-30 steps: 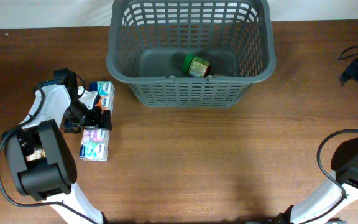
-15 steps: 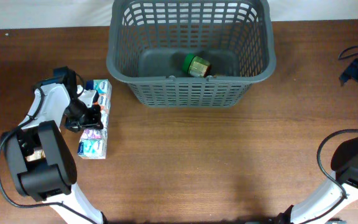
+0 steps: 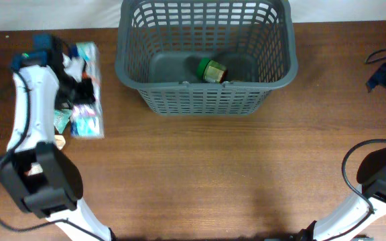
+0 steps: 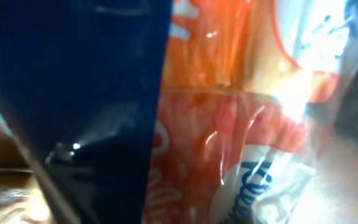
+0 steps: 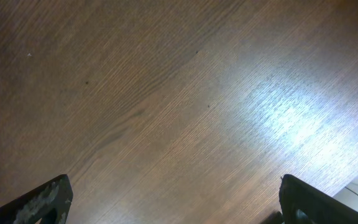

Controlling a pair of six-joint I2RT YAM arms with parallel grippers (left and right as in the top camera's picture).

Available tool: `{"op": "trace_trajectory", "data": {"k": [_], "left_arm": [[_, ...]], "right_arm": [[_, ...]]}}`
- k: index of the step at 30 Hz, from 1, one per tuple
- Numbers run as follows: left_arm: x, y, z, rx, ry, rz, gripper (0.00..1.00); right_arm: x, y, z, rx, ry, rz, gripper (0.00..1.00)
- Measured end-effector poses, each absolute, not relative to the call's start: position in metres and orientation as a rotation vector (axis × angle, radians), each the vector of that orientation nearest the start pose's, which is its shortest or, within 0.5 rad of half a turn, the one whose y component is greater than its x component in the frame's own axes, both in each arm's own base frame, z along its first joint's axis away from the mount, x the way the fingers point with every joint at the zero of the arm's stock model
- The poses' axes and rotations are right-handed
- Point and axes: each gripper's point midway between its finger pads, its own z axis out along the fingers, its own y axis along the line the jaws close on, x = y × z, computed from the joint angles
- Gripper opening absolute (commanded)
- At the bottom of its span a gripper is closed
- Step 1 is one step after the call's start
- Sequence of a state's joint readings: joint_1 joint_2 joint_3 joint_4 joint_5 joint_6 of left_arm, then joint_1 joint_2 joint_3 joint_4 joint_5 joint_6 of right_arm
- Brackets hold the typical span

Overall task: Pack container
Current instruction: 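Close the left gripper on the tissue multipack and lift it, then carry the tissue multipack with the left gripper into the basket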

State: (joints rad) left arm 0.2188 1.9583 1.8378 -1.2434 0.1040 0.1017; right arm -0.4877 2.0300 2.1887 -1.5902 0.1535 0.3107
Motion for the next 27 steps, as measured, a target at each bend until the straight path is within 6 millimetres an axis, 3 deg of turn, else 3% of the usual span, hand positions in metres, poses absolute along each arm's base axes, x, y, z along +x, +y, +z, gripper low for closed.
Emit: {"op": "trace_trajectory", "data": {"k": [4,8,11,15,18,21,24,27], "left_arm": [[0.436,0.079,0.242,-0.181,2.659,-0.050,0.02],[0.427,0.073,0.348,-0.181,2.387,-0.020,0.02],[0.408,0.051,0.417,-0.121,2.204,-0.021,0.02],[0.377,-0.004,0.496,0.036,1.969,-0.081,0.02],[0.358,-0.048,0.532,0.159,1.842,-0.169,0.02],[0.348,-0.091,0.553,0.272,1.752,-0.264,0.02],[0.353,-0.122,0.555,0.340,1.722,-0.321,0.02],[0.372,-0.138,0.545,0.361,1.737,-0.341,0.02]], "right_arm": [[0.344,-0.212,0.207,1.183,2.764,-0.250,0.99],[0.344,-0.212,0.207,1.183,2.763,-0.249,0.99],[0.344,-0.212,0.207,1.182,2.764,-0.249,0.99],[0.344,-0.212,0.207,1.183,2.763,-0.249,0.99],[0.344,-0.212,0.207,1.182,2.764,-0.249,0.99],[0.344,-0.212,0.207,1.183,2.764,-0.249,0.99],[0.344,-0.212,0.207,1.182,2.764,-0.249,0.99],[0.344,-0.212,0.207,1.182,2.764,-0.249,0.99]]}}
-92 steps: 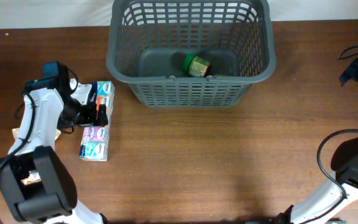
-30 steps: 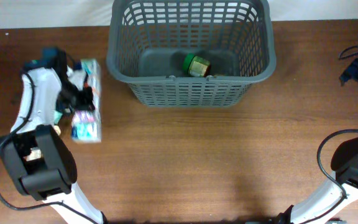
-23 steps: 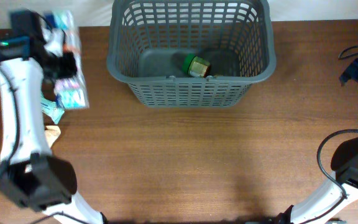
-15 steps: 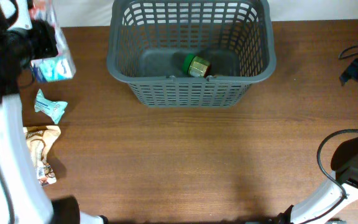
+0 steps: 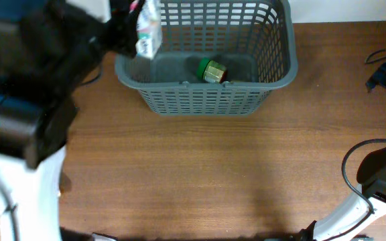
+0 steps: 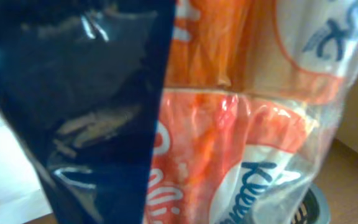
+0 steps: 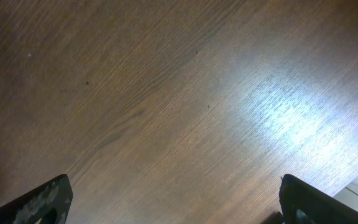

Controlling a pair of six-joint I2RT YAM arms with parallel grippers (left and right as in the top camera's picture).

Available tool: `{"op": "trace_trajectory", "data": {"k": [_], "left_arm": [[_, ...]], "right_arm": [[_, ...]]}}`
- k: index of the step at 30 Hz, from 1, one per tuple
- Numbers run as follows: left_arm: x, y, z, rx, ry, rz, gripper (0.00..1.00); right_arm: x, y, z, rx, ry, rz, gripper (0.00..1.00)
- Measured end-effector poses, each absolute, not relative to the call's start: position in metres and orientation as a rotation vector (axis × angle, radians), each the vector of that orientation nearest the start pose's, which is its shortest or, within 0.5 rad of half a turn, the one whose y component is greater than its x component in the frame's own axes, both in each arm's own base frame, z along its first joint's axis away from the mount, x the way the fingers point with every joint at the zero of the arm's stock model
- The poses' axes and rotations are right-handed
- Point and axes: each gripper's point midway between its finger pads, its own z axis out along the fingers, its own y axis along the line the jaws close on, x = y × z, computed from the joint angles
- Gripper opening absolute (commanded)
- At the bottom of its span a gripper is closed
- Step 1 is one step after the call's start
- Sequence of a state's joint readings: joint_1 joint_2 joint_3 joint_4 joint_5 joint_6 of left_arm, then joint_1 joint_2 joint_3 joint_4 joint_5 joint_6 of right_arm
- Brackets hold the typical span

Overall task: Pack container
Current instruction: 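Carry the tissue multipack with the left gripper into the basket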

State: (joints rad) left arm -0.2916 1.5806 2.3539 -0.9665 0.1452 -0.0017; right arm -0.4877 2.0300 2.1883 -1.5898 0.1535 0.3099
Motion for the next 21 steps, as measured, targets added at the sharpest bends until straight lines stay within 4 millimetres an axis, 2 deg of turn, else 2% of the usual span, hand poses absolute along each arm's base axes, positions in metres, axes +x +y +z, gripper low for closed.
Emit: {"op": "trace_trajectory", "data": {"k": [2,6,9,12,17,21], "left_arm": [[0.395,-0.145,0.530,0.350,1.770,-0.353,0.02],[0.436,-0.160,0.486,0.339,1.877,-0.384,0.02],[0.458,-0.176,0.451,0.357,1.956,-0.429,0.02],[0.471,-0.196,0.413,0.386,2.047,-0.469,0.02],[0.479,-0.229,0.366,0.447,2.149,-0.516,0.02],[0.484,-0.243,0.330,0.473,2.233,-0.529,0.02]], "right_arm": [[0.344,-0.212,0.207,1.183,2.763,-0.249,0.99],[0.344,-0.212,0.207,1.183,2.764,-0.249,0.99],[0.344,-0.212,0.207,1.183,2.763,-0.249,0.99],[0.344,-0.212,0.207,1.183,2.764,-0.249,0.99],[0.344,-0.212,0.207,1.183,2.763,-0.249,0.99],[0.344,-0.212,0.207,1.183,2.763,-0.249,0.99]]}}
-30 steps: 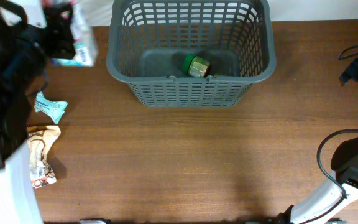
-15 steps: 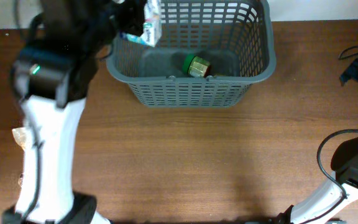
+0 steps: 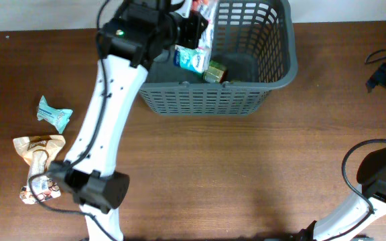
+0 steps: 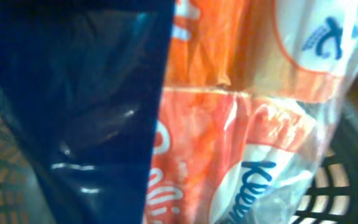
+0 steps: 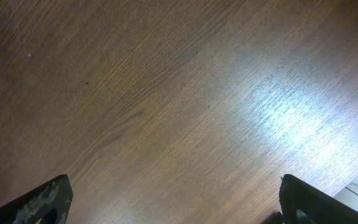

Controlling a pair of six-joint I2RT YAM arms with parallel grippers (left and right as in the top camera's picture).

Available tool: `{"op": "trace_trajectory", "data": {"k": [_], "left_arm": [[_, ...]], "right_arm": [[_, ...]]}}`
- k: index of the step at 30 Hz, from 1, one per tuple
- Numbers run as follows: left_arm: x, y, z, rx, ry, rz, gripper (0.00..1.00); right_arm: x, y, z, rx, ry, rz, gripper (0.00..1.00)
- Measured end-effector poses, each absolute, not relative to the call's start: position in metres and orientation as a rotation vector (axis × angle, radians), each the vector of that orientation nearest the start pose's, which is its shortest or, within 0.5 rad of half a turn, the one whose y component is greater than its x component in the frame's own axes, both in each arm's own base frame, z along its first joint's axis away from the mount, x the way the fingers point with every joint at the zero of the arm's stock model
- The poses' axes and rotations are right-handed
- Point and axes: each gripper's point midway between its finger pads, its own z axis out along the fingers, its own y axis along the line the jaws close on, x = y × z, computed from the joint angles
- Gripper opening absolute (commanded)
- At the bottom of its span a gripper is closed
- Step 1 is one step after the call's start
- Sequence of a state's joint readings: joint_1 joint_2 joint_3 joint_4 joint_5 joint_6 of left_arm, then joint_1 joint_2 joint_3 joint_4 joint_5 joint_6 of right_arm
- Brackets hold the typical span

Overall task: Pack container
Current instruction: 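Carry the tissue multipack with the left gripper into the basket, then release the multipack and withdraw the left gripper to the left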

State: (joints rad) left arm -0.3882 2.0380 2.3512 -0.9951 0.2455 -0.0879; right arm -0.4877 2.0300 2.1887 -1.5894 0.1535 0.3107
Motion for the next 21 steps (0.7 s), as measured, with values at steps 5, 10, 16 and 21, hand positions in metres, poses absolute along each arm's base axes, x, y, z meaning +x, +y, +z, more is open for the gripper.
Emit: {"op": "trace_trajectory", "data": {"k": [5,10,16,21], "left_arm": [[0.495,-0.247,0.278,0.472,2.357,-0.520,0.02],[0.500,-0.248,0.237,0.473,2.455,-0.507,0.17],[0.500,-0.246,0.229,0.464,2.481,-0.490,0.51],[0.500,-0.245,0.229,0.460,2.482,-0.483,1.00]], "right_arm": [[0.344,-0.212,0.207,1.182,2.764,-0.249,0.99],[0.344,-0.212,0.207,1.183,2.763,-0.249,0.99],[0.344,-0.212,0.207,1.183,2.763,-0.249,0.99],[0.344,-0.212,0.207,1.183,2.764,-0.249,0.99]]}}
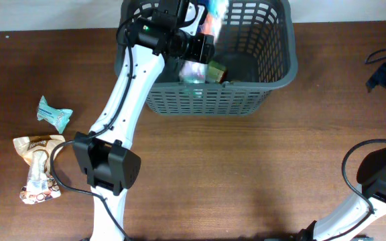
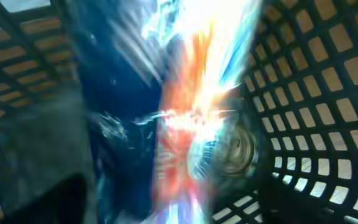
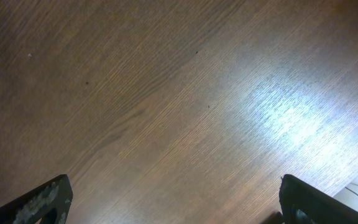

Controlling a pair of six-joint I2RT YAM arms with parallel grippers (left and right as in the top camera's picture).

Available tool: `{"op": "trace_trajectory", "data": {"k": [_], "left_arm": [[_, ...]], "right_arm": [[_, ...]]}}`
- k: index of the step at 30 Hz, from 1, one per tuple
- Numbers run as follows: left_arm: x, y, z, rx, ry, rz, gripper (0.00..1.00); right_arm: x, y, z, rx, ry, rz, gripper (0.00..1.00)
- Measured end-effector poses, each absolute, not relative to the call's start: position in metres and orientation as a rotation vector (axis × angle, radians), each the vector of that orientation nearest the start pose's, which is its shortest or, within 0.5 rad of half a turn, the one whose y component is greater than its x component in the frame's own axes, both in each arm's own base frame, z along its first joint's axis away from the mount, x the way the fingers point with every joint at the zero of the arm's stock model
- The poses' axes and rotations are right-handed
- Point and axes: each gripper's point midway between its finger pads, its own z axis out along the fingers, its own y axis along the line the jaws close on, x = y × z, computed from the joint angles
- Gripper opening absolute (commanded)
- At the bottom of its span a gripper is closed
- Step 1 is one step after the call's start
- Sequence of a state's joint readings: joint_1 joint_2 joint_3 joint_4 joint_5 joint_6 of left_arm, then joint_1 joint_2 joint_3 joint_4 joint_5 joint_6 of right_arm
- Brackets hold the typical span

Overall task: Pack container
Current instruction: 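Release the multipack and withdraw the left gripper to the left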

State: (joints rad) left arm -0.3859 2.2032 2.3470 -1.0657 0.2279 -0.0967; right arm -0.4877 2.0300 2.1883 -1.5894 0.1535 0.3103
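The grey mesh basket (image 1: pixel 273 73) stands at the table's far middle, with a green-lidded jar (image 1: pixel 216 71) inside. My left gripper (image 1: pixel 201 41) hangs over the basket's left half. Under it a blue-and-orange tissue pack (image 1: pixel 194 69) shows blurred, inside the basket beside the jar. In the left wrist view the tissue pack (image 2: pixel 185 124) is a streaked blur away from the camera, while the basket wall (image 2: pixel 316 93) and jar (image 2: pixel 234 149) around it are sharp. It looks let go. My right gripper (image 3: pixel 176 205) is open over bare wood at the far right.
A teal wrapped sweet (image 1: pixel 53 112) and a tan snack bag (image 1: pixel 39 167) lie on the table's left side. The left arm (image 1: pixel 122 100) stretches from the front left up to the basket. Cables trail at the right edge.
The tissue pack filled the left wrist view then, gripped over the basket. Now it sits farther from the camera, blurred, down in the basket. The left gripper has shifted slightly right. The right arm is unchanged.
My left gripper was shut on the tissue pack at the far left of the table. Then it held the pack high near the basket's left rim, then over the basket's inside. Now the pack is loose in the basket by the jar.
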Motion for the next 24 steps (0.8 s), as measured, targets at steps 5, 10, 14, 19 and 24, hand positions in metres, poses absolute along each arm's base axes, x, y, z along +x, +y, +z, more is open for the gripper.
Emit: {"op": "trace_trajectory", "data": {"k": [5,10,14,19,24], "left_arm": [[0.500,-0.245,0.229,0.457,2.482,-0.484,1.00],[0.502,-0.239,0.230,0.442,2.488,-0.479,1.00],[0.507,-0.220,0.250,0.397,2.466,-0.468,1.00],[0.494,-0.175,0.299,0.309,2.429,-0.440,1.00],[0.456,-0.132,0.352,0.230,2.395,-0.411,1.00]], "right_arm": [[0.344,-0.212,0.207,1.182,2.764,-0.249,0.99],[0.344,-0.212,0.207,1.183,2.764,-0.249,0.99],[0.344,-0.212,0.207,1.183,2.764,-0.249,0.99],[0.344,-0.212,0.207,1.183,2.763,-0.249,0.99],[0.344,-0.212,0.207,1.183,2.763,-0.249,0.99]]}}
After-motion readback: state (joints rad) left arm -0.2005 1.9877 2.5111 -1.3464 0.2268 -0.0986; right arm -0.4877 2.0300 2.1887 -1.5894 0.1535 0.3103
